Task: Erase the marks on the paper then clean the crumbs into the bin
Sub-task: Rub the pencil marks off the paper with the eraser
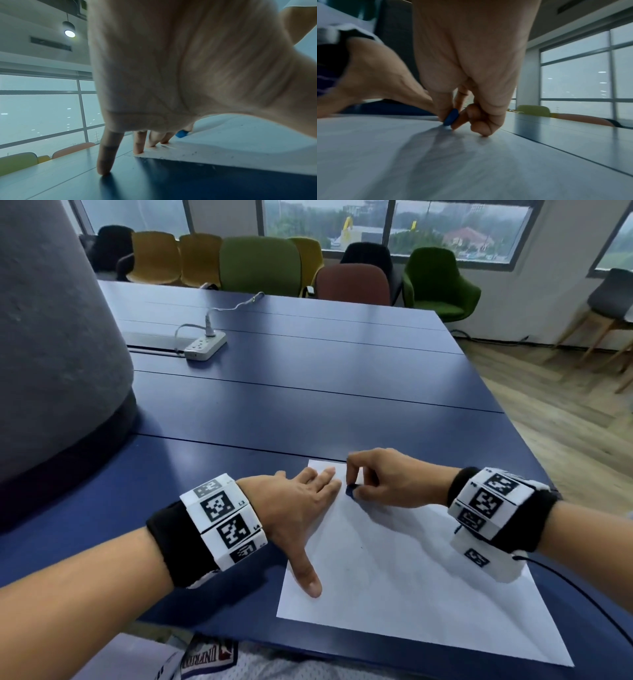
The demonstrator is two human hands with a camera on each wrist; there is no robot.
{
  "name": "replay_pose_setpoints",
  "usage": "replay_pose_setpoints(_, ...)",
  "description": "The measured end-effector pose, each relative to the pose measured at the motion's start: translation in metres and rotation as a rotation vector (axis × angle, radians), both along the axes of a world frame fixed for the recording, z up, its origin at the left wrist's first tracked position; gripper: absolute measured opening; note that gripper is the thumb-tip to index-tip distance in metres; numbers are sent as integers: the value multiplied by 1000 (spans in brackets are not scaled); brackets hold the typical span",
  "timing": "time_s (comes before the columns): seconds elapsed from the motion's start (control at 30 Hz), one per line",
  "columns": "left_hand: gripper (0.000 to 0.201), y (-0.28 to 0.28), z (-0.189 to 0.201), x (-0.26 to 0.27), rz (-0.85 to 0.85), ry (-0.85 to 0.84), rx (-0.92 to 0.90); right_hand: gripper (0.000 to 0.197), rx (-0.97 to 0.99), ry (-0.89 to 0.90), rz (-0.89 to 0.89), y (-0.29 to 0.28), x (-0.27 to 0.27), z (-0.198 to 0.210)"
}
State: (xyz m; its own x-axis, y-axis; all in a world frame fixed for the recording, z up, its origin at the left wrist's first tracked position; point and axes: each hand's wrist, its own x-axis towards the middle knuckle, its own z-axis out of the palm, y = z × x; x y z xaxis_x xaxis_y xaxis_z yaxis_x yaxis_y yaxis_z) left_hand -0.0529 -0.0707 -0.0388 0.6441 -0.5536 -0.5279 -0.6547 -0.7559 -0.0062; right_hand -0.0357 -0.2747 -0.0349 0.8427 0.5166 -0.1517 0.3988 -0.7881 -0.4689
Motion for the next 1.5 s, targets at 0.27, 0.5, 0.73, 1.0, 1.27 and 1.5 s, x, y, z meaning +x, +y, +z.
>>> replay_pose_setpoints(0.27,156,-1,2,-1,7,2,27,6,-37,-47,-65,-5,15,4)
replay_pose_setpoints(0.5,156,-3,2,-1,-2,-7,34,7,-54,53,104,2,-10,6)
replay_pose_setpoints(0.73,156,-3,2,-2,-7,-27,38,5,-1,0,18,-3,-7,-1)
replay_pose_setpoints(1.0,155,-6,2,-3,13,-11,49,6,-35,-38,-84,-13,5,0)
replay_pose_setpoints(1.27,156,-4,-1,0,-3,-34,53,7,-73,-21,-83,-19,4,3)
replay_pose_setpoints(1.5,154,-5,2,-1,5,-19,54,7,-103,13,18,-15,-8,3)
